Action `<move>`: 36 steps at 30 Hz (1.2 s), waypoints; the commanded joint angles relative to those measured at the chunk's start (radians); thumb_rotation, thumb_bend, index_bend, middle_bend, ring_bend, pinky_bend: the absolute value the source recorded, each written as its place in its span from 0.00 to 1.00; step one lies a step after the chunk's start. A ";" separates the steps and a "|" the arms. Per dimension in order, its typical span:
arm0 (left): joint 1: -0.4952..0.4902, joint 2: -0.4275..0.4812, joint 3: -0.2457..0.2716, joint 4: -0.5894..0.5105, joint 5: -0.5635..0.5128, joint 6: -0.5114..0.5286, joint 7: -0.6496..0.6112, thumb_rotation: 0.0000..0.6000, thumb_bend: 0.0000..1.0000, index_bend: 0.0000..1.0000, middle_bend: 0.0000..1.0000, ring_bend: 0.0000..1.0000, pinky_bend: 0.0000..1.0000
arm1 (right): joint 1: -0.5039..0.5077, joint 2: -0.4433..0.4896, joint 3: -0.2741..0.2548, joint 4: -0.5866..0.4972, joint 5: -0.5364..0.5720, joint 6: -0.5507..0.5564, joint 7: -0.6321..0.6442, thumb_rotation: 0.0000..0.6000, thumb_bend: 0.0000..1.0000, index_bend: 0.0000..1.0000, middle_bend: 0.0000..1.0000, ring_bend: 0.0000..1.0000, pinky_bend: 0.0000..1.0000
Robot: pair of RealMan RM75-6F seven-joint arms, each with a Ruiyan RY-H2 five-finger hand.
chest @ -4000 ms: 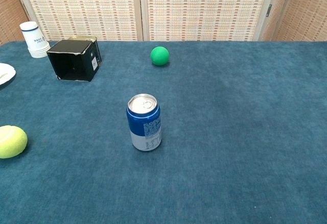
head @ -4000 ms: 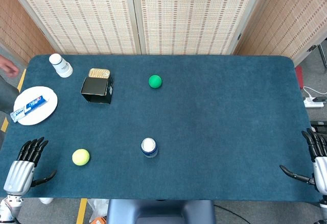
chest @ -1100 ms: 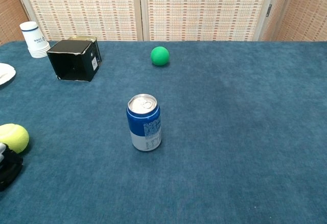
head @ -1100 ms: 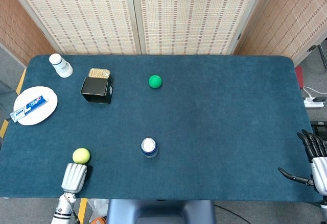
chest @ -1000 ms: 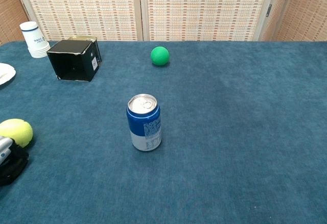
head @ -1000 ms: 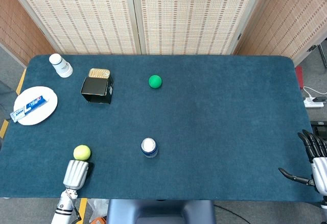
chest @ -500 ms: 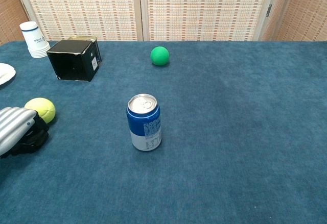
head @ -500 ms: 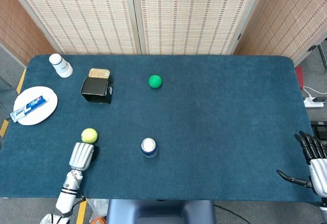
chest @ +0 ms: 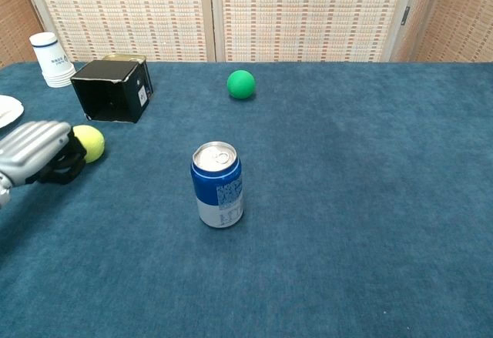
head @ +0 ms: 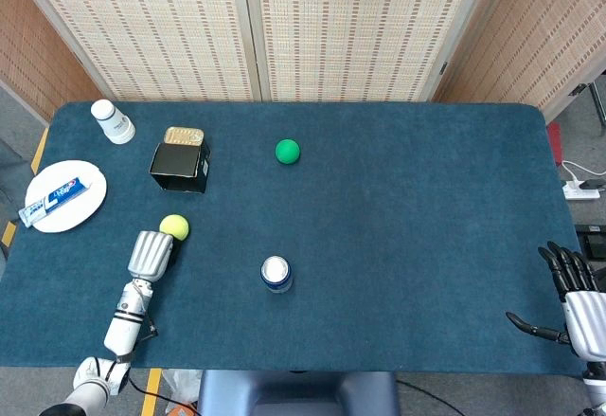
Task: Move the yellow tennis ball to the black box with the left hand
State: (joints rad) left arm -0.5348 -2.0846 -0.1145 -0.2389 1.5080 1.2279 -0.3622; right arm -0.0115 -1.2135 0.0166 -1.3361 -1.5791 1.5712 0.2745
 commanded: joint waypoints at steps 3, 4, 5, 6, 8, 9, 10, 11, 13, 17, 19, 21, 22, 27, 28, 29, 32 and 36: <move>-0.078 0.022 -0.006 -0.003 -0.014 -0.123 -0.073 0.96 0.64 0.95 0.96 0.90 0.97 | 0.005 0.001 0.006 -0.010 0.013 -0.013 -0.011 0.83 0.00 0.00 0.00 0.00 0.00; -0.094 0.037 0.013 -0.012 -0.001 -0.178 -0.085 0.85 0.60 0.87 0.85 0.76 0.87 | 0.007 0.001 0.007 -0.012 0.017 -0.017 -0.013 0.83 0.00 0.00 0.00 0.00 0.00; -0.108 0.053 0.034 -0.025 0.012 -0.242 -0.099 0.73 0.55 0.77 0.68 0.55 0.68 | 0.007 0.001 0.008 -0.014 0.019 -0.019 -0.014 0.83 0.00 0.00 0.00 0.00 0.00; -0.123 0.068 0.045 -0.034 0.016 -0.296 -0.102 0.53 0.48 0.60 0.40 0.30 0.39 | 0.008 0.001 0.009 -0.015 0.021 -0.021 -0.017 0.83 0.00 0.00 0.00 0.00 0.00; -0.148 0.079 0.028 -0.051 0.002 -0.302 -0.107 0.30 0.40 0.28 0.04 0.01 0.02 | 0.010 0.001 0.009 -0.017 0.024 -0.027 -0.023 0.83 0.00 0.00 0.00 0.00 0.00; -0.158 0.076 0.010 -0.046 -0.011 -0.275 -0.098 0.25 0.38 0.15 0.00 0.00 0.00 | 0.011 0.002 0.008 -0.019 0.024 -0.030 -0.024 0.83 0.00 0.00 0.00 0.00 0.00; -0.163 0.074 -0.002 -0.042 -0.019 -0.246 -0.096 0.21 0.37 0.08 0.00 0.00 0.00 | 0.012 0.003 0.007 -0.019 0.024 -0.032 -0.024 0.83 0.00 0.00 0.00 0.00 0.00; -0.166 0.072 -0.013 -0.036 -0.026 -0.219 -0.098 0.20 0.37 0.06 0.00 0.00 0.00 | 0.012 0.004 0.006 -0.020 0.023 -0.034 -0.022 0.83 0.00 0.00 0.00 0.00 0.00; -0.174 0.066 -0.034 -0.013 -0.041 -0.168 -0.099 0.17 0.37 0.02 0.00 0.00 0.00 | 0.013 0.005 0.006 -0.020 0.024 -0.037 -0.021 0.83 0.00 0.00 0.00 0.00 0.00; -0.178 0.068 -0.050 0.013 -0.059 -0.138 -0.114 0.13 0.36 0.01 0.00 0.00 0.00 | 0.017 0.006 0.007 -0.022 0.026 -0.044 -0.025 0.83 0.00 0.00 0.00 0.00 0.00; -0.174 0.069 -0.048 0.020 -0.064 -0.147 -0.121 0.14 0.36 0.01 0.00 0.00 0.00 | 0.018 0.005 0.007 -0.024 0.026 -0.046 -0.029 0.83 0.00 0.00 0.00 0.00 0.00; -0.168 0.068 -0.042 0.028 -0.063 -0.160 -0.119 0.14 0.36 0.01 0.00 0.00 0.00 | 0.019 0.005 0.006 -0.025 0.028 -0.049 -0.033 0.83 0.00 0.00 0.00 0.00 0.00; -0.166 0.068 -0.039 0.030 -0.064 -0.169 -0.117 0.14 0.36 0.01 0.00 0.00 0.00 | 0.020 0.005 0.006 -0.026 0.028 -0.050 -0.035 0.83 0.00 0.00 0.00 0.00 0.00; -0.162 0.066 -0.027 0.033 -0.065 -0.211 -0.120 0.14 0.35 0.01 0.00 0.00 0.00 | 0.017 0.005 0.005 -0.027 0.027 -0.045 -0.034 0.83 0.00 0.00 0.00 0.00 0.00; -0.163 0.066 -0.026 0.033 -0.066 -0.217 -0.120 0.14 0.35 0.01 0.00 0.00 0.00 | 0.016 0.006 0.005 -0.027 0.027 -0.044 -0.032 0.83 0.00 0.00 0.00 0.00 0.00; -0.163 0.067 -0.024 0.033 -0.066 -0.221 -0.120 0.14 0.35 0.01 0.00 0.00 0.00 | 0.016 0.006 0.005 -0.027 0.027 -0.043 -0.031 0.84 0.00 0.00 0.00 0.00 0.00; -0.164 0.067 -0.022 0.031 -0.068 -0.224 -0.119 0.14 0.35 0.02 0.00 0.00 0.00 | 0.016 0.006 0.005 -0.024 0.026 -0.041 -0.025 0.83 0.00 0.00 0.00 0.00 0.00; -0.165 0.070 -0.021 0.026 -0.070 -0.217 -0.120 0.14 0.35 0.02 0.00 0.00 0.00 | 0.015 0.007 0.005 -0.019 0.025 -0.039 -0.018 0.83 0.00 0.00 0.00 0.00 0.00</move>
State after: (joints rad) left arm -0.6995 -2.0152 -0.1356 -0.2116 1.4386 1.0071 -0.4816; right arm 0.0039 -1.2066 0.0218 -1.3556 -1.5542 1.5327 0.2564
